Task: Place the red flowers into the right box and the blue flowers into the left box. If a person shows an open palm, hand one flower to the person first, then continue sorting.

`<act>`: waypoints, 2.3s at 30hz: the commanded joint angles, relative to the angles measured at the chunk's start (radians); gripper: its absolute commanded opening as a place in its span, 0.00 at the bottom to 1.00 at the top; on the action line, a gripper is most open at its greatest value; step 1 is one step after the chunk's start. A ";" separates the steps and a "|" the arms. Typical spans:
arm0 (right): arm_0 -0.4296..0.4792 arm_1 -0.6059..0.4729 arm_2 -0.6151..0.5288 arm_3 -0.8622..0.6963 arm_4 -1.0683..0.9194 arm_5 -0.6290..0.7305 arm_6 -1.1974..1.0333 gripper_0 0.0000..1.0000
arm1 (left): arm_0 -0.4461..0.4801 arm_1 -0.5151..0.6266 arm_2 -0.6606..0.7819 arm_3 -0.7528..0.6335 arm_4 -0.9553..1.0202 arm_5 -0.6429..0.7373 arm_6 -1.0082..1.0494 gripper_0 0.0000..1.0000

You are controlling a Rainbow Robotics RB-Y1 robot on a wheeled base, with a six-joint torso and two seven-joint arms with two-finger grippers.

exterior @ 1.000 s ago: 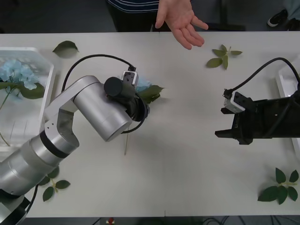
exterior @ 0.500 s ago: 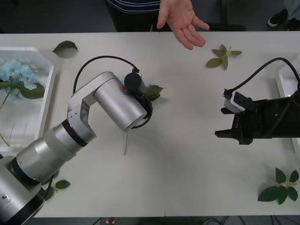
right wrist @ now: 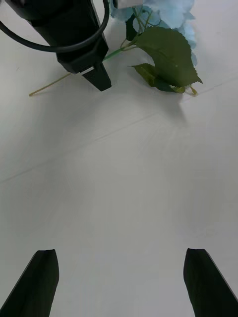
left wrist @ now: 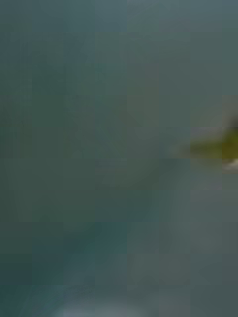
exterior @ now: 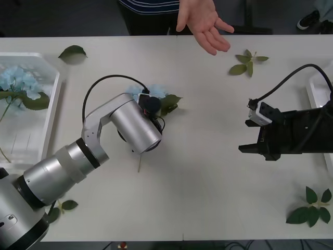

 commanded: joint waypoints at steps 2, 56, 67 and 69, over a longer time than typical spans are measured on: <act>-0.008 -0.013 -0.009 -0.020 -0.002 -0.001 0.006 0.73 | -0.038 -0.053 -0.006 0.042 -0.017 -0.024 0.048 1.00; -0.008 -0.013 -0.009 -0.020 -0.002 -0.001 0.006 0.73 | 0.048 0.077 0.089 -0.264 0.009 0.006 -0.170 0.03; -0.008 -0.013 -0.009 -0.020 -0.002 -0.001 0.006 0.73 | 0.163 0.249 0.107 -0.591 0.092 -0.014 -0.214 0.03; -0.008 -0.013 -0.009 -0.020 -0.002 -0.001 0.006 0.73 | 0.166 0.266 0.118 -0.622 0.117 -0.014 -0.210 0.03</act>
